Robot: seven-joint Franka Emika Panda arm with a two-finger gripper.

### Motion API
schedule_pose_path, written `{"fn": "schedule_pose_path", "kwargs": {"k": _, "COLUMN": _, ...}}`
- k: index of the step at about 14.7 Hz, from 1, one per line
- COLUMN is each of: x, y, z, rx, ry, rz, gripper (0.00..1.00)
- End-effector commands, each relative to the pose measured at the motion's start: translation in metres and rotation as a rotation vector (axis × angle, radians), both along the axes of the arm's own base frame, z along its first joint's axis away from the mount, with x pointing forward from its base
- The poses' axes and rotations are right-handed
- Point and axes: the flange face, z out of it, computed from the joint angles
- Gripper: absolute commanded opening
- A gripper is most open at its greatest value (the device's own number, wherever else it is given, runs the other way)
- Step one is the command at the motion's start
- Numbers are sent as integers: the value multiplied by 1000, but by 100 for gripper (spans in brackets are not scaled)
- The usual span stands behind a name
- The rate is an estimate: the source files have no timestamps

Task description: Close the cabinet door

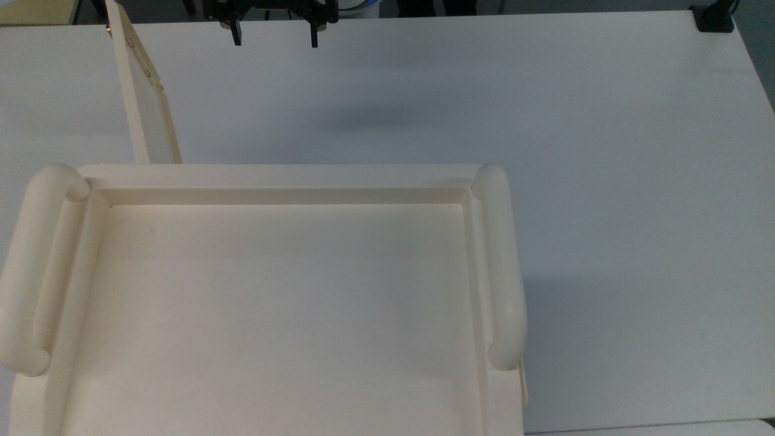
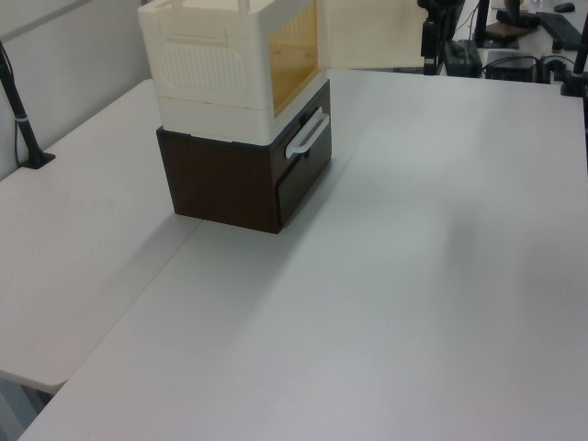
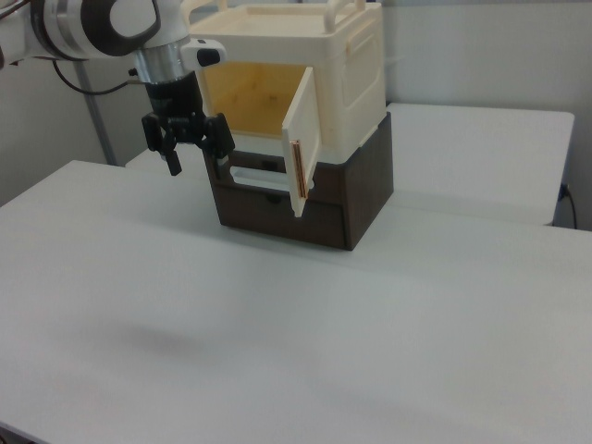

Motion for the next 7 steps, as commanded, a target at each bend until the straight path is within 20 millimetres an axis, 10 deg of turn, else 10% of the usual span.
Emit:
{"fn": "schedule_pose_path", "kwargs": {"k": 1, "x": -8, "y": -3, "z": 0, "rx": 10, "ry": 26, "rz": 25, "gripper": 100}}
{"fn": "schedule_pose_path", "kwargs": {"k": 5, "x": -9, "y": -5, "z": 4, "rx": 14, "ry": 18, "rz": 17, "gripper": 14}}
{"fn": "schedule_pose_path", "kwargs": {"k": 7, "x": -10, "y": 1, "z": 6, "rx": 17, "ry": 14, "rz": 16, "gripper": 0}}
